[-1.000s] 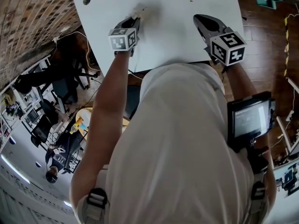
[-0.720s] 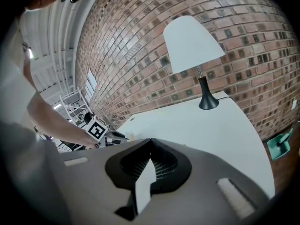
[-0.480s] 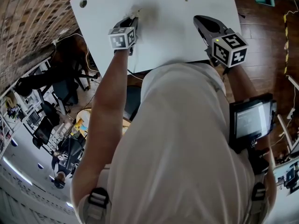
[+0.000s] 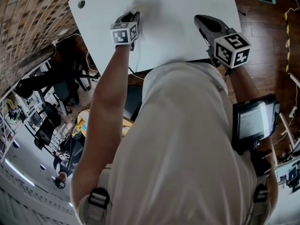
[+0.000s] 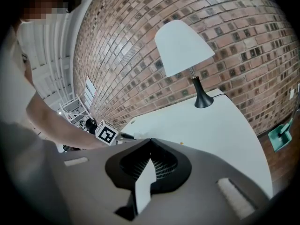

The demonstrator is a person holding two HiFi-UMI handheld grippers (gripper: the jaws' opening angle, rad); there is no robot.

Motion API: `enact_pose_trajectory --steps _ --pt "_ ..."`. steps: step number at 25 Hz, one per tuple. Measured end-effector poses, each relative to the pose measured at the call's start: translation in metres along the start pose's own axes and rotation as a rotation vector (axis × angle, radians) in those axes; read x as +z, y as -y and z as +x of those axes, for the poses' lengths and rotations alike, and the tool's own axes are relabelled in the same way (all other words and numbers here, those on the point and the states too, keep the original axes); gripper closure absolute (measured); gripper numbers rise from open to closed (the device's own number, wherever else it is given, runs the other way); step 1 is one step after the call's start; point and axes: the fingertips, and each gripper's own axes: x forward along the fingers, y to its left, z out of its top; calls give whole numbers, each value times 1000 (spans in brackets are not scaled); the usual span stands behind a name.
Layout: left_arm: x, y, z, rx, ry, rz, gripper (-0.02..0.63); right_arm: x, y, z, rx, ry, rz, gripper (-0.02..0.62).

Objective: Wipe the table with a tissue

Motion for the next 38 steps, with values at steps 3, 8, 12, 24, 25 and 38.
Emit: enact_pose_trajectory --steps 3,8,12,24,25,38 --pt "11 5 5 -9 -7 26 537 0 3 -4 -10 1 3 588" --pt "26 19 18 -55 -23 65 537 -4 6 -7 -19 -9 10 588" --pt "38 37 26 -76 -32 95 540 -4 6 -8 -16 -15 5 588" --pt "3 113 17 -369 -186 290 541 0 7 -3 2 -29 -20 588" --pt "1 118 12 -374 -195 300 541 1 8 -2 2 -29 -21 588" --pt "-18 166 -29 -446 2 130 540 2 27 0 -96 -16 -7 588"
